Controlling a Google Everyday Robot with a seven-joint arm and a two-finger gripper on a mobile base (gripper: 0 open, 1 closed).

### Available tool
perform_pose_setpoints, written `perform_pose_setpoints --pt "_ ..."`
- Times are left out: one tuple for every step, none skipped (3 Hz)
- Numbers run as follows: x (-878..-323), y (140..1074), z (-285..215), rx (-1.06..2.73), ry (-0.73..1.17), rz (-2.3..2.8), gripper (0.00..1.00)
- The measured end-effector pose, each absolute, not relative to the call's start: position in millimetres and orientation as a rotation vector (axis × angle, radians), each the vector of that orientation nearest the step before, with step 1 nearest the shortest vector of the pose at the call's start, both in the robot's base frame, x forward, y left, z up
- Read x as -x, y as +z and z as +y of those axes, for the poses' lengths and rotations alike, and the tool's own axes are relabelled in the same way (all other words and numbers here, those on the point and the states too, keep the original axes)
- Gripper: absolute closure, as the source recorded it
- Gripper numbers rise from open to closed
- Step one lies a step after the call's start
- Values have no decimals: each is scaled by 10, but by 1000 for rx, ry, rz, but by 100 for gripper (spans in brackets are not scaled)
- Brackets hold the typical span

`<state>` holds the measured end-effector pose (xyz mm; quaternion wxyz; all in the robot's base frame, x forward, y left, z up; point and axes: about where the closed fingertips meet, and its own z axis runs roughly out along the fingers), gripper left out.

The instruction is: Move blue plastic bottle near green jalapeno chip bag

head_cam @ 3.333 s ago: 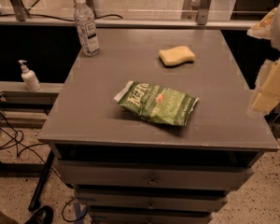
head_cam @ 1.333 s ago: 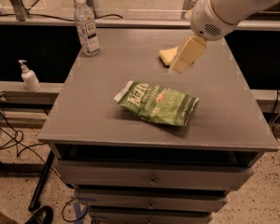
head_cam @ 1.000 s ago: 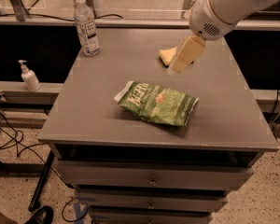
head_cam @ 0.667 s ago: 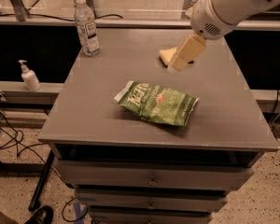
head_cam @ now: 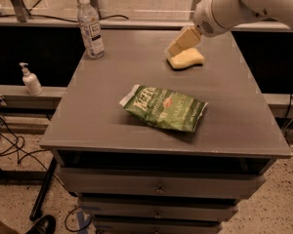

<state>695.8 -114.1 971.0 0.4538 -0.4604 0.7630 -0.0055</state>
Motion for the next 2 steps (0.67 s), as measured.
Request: perform_pose_setpoints --pt "-7366 9719 -1072 952 73 1857 0" --pt "-7635 9663 -792 840 262 1821 0"
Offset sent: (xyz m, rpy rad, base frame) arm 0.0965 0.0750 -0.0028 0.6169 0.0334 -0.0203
